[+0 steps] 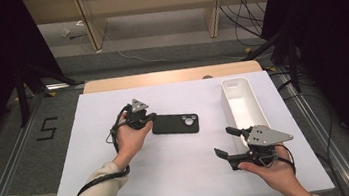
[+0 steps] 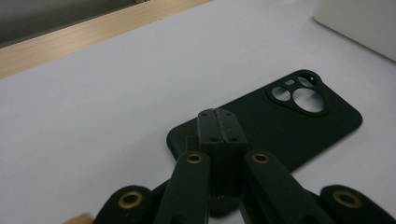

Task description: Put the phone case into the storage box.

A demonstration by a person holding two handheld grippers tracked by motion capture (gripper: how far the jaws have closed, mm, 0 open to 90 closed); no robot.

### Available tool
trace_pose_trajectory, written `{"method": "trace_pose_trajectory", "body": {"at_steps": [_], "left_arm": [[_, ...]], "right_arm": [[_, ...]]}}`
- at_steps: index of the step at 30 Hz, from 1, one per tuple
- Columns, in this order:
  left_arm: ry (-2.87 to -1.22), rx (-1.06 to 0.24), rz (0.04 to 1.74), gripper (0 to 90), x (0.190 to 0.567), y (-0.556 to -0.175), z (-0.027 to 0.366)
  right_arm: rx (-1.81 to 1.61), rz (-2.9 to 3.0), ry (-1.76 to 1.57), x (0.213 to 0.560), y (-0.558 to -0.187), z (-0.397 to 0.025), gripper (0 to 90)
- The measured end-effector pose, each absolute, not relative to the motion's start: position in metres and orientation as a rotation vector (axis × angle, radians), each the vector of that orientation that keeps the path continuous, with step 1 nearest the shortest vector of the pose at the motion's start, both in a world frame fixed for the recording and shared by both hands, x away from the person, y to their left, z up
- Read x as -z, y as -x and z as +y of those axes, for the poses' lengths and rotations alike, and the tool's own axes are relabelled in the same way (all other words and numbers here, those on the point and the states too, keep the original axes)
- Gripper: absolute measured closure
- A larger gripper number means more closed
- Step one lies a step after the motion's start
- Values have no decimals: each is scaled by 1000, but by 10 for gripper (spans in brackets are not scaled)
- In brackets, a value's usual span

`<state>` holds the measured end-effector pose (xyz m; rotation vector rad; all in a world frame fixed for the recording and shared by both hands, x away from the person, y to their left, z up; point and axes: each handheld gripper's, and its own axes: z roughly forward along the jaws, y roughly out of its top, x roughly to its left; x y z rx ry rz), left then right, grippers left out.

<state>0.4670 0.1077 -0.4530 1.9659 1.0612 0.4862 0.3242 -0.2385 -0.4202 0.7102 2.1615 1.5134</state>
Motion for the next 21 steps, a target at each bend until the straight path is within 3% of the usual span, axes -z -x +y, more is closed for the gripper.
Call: {"method": "trace_pose_trajectory", "body": {"at_steps": [21], "left_arm": [[-2022, -526, 1175, 900, 475, -522, 80]], "right_arm": [[-1521, 2175, -699, 422, -323, -237, 233]]}}
